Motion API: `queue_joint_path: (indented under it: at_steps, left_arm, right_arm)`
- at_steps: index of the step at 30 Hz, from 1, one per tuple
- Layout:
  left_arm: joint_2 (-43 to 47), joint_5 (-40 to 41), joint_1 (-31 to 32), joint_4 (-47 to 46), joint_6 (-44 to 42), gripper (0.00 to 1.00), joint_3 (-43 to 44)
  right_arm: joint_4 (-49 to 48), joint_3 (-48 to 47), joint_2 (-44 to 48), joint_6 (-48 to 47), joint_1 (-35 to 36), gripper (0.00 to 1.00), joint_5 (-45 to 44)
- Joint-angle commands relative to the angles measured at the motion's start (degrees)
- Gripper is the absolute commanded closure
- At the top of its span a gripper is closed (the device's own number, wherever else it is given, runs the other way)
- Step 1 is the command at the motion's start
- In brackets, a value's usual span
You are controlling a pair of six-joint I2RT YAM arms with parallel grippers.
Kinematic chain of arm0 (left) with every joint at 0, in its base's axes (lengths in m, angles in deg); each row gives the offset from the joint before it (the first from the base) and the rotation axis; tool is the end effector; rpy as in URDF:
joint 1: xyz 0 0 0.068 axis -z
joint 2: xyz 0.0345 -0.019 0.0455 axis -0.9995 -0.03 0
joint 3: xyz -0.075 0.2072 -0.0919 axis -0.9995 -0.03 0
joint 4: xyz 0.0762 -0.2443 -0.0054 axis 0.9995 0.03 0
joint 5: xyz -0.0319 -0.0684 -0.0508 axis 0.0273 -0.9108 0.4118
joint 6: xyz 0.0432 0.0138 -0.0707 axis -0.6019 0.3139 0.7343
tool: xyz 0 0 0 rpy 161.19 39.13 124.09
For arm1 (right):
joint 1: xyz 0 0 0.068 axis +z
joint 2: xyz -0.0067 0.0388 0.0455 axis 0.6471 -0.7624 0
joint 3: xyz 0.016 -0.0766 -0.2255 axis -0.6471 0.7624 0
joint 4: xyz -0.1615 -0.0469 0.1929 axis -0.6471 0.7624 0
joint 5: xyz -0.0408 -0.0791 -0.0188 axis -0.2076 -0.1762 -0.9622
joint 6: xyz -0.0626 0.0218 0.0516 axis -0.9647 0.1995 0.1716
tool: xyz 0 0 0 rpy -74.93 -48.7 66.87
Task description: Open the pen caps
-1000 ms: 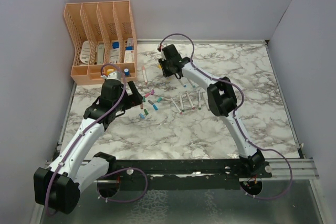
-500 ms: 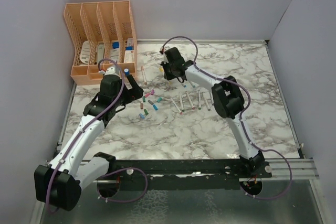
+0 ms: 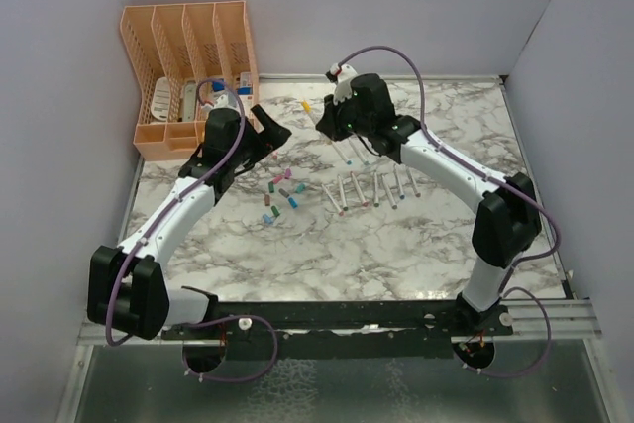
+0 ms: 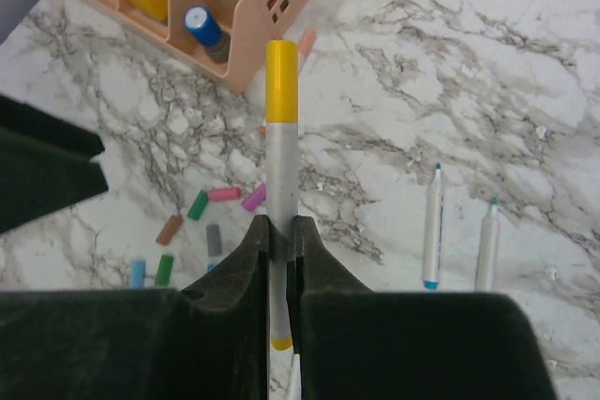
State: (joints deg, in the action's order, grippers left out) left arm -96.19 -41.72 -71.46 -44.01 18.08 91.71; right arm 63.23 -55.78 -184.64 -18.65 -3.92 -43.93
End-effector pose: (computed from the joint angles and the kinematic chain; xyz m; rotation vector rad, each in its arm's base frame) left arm 0.3127 -0.1017 0.2420 -0.5304 2.0572 -0.8041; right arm 0.3585 0.2755 0.2649 -0.5708 2.0331 0.6122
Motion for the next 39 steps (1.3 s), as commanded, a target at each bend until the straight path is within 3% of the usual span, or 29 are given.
queue_joint_path:
  at_steps: [1, 17, 31, 39]
  left_arm:
    - [-3.7, -4.1, -0.2, -7.8, 3.3, 0.10, 5.9]
    - [-11.8, -5.0, 5.6, -13.1, 6.1, 0.16, 9.1]
    - [-12.2, -4.0, 6.2, -15.1, 6.4, 0.48, 8.8]
    - [-11.8, -3.4, 6.2, -15.6, 6.8, 0.58, 8.2]
  right_arm:
    - [-1.7, 6.1, 4.5, 0.9, 0.6, 0.99, 4.7]
    - [-2.1, 9.7, 8.9, 0.2, 2.5, 0.99, 6.8]
    - [-2.4, 9.8, 9.9, -0.5, 3.1, 0.99, 6.9]
    - [-2.2, 10.6, 10.7, -0.9, 3.1, 0.99, 6.9]
